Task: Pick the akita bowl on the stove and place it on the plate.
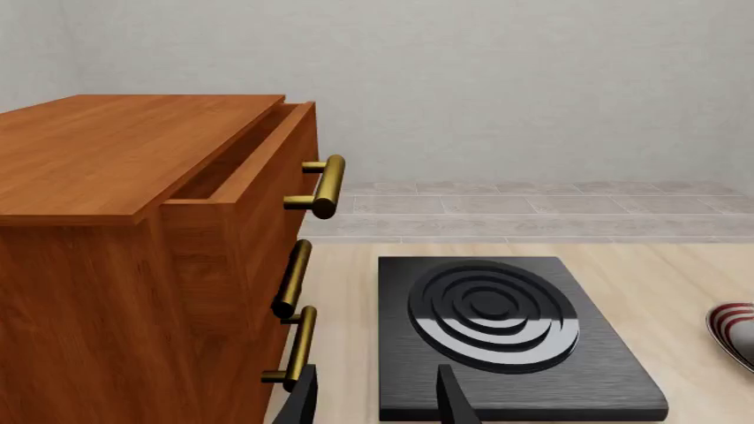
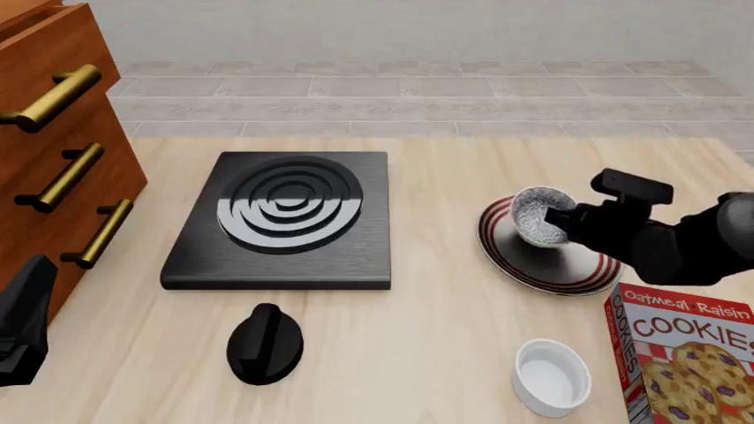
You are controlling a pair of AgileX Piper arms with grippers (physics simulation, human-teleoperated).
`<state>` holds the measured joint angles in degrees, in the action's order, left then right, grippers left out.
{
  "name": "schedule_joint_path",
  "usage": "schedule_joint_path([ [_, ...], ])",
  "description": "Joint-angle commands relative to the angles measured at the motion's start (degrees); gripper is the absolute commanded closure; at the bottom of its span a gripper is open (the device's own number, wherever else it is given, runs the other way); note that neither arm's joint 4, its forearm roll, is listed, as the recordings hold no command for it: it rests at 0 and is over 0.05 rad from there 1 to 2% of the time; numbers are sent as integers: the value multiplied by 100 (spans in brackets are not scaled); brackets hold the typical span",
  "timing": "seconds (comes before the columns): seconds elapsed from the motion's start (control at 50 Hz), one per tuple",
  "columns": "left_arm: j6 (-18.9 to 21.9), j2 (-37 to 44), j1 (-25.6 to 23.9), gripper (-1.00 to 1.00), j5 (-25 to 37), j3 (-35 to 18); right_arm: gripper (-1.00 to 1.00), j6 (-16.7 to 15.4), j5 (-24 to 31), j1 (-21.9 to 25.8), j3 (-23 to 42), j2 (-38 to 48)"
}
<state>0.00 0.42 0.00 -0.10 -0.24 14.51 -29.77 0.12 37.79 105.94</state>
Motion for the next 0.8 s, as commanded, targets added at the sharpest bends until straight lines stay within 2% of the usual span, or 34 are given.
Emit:
schedule_joint_path([
  [0.02, 0, 0, 0, -100, 0, 0, 100, 10, -61, -65, -10, 197],
  [0.1, 0, 0, 0, -100, 0, 0, 100, 23, -63, -43, -12, 221],
  [0.12, 0, 0, 0, -100, 0, 0, -100, -30, -42, -74, 0, 221],
  [0.14, 0, 0, 0, -100, 0, 0, -100, 153, -155, 27, -87, 177],
  [0.16, 0, 0, 0, -100, 0, 0, -100, 59, -125, -5, -67, 168],
  [0.26, 0, 0, 0, -100, 0, 0, -100, -10, -211, 28, -153, 29],
  [0.3, 0, 0, 0, -100, 0, 0, -100, -238, -195, 37, -161, -29],
  [0.34, 0, 0, 0, -100, 0, 0, -100, -177, -223, 53, -206, -122],
  [0.38, 0, 0, 0, -100, 0, 0, -100, -499, -205, 29, -204, -206],
  [0.4, 0, 0, 0, -100, 0, 0, -100, -379, -190, 42, -208, -221],
  [0.44, 0, 0, 0, -100, 0, 0, -100, -537, -178, 23, -196, -209],
  [0.48, 0, 0, 0, -100, 0, 0, -100, -486, -214, 21, -229, -222],
  [0.8, 0, 0, 0, -100, 0, 0, -100, -693, -210, 7, -363, -506],
])
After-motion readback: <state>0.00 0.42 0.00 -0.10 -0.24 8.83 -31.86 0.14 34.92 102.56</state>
